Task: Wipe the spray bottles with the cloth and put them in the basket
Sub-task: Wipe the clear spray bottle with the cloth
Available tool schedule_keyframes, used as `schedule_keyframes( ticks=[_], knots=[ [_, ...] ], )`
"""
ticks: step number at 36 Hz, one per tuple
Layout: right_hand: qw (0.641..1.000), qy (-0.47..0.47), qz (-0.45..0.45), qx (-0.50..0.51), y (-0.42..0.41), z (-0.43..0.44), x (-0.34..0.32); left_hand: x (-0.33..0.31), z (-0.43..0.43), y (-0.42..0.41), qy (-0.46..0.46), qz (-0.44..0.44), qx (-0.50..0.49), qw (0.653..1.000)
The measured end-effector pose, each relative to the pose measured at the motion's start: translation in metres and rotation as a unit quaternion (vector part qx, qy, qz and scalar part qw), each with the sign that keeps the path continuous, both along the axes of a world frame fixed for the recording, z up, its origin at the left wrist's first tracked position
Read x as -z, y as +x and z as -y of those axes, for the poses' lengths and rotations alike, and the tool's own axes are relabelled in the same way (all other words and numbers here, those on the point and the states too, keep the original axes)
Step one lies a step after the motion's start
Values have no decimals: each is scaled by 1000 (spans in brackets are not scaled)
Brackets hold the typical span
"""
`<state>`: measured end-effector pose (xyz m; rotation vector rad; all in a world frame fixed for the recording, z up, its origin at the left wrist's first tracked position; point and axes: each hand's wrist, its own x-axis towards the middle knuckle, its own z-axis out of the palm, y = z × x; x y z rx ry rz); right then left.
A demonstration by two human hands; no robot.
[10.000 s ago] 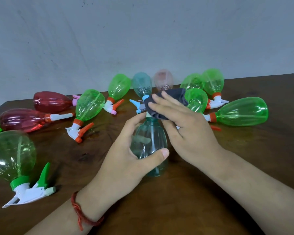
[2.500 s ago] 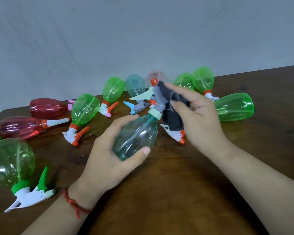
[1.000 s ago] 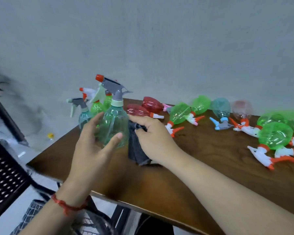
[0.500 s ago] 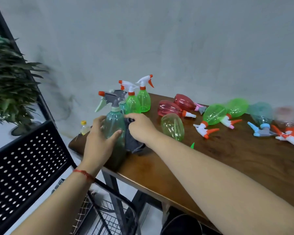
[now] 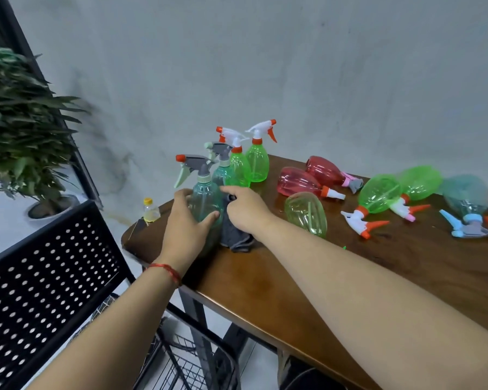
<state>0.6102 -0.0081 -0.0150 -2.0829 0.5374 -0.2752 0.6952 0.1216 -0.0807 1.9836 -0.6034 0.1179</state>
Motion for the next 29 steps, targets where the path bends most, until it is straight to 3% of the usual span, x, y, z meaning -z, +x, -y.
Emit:
schedule_keyframes(
  ticks=[17, 22, 26, 29],
  knots=[
    [998, 31, 15, 55, 15, 51, -12, -2, 71, 27, 20, -4, 14, 1000],
    [993, 37, 71, 89, 1, 61, -9, 1, 63, 4, -35, -36, 16, 999],
    [979, 110, 125, 121, -22, 70, -7, -6, 50, -29, -64, 16, -6, 998],
    [963, 179, 159, 121, -51, 76, -13, -27, 48, -60, -66, 24, 61, 996]
  ],
)
